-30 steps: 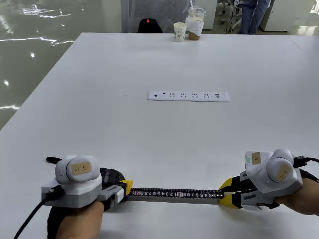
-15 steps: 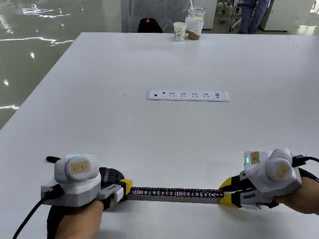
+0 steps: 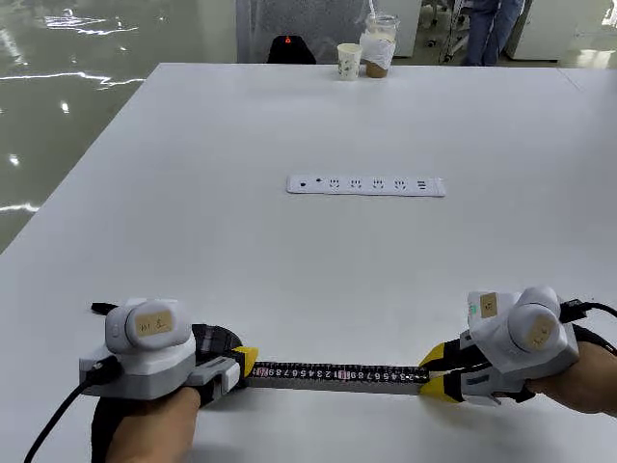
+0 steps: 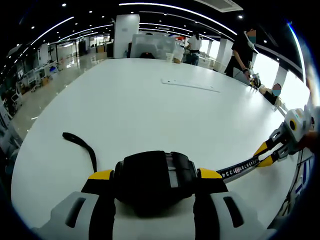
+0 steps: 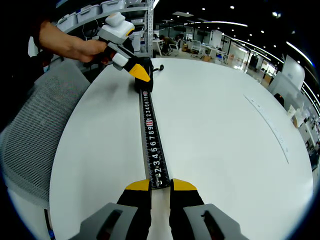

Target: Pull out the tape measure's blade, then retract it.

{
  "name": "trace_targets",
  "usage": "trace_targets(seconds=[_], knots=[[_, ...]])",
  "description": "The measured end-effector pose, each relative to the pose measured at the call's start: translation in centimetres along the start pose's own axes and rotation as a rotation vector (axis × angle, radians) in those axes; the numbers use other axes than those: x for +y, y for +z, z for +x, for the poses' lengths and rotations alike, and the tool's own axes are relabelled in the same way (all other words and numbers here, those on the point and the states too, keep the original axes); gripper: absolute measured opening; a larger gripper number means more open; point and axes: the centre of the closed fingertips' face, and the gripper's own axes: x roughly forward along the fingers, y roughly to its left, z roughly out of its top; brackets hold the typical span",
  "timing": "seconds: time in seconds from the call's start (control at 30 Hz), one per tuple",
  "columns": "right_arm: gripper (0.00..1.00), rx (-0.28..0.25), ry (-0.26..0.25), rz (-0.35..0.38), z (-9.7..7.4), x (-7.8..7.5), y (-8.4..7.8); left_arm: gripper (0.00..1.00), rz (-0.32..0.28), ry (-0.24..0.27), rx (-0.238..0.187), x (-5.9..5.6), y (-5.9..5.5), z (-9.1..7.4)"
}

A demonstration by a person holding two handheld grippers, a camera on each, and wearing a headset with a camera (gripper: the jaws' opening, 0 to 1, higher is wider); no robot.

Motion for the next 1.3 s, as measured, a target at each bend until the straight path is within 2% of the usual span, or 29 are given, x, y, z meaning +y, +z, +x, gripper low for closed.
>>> trace_targets(seconds=[1.3], knots=[[0.10, -0.021, 0.021, -0.006, 1.5, 0.7, 2.2, 0.58, -0.007, -0.021, 0.008, 0.0, -0.1, -0.1]])
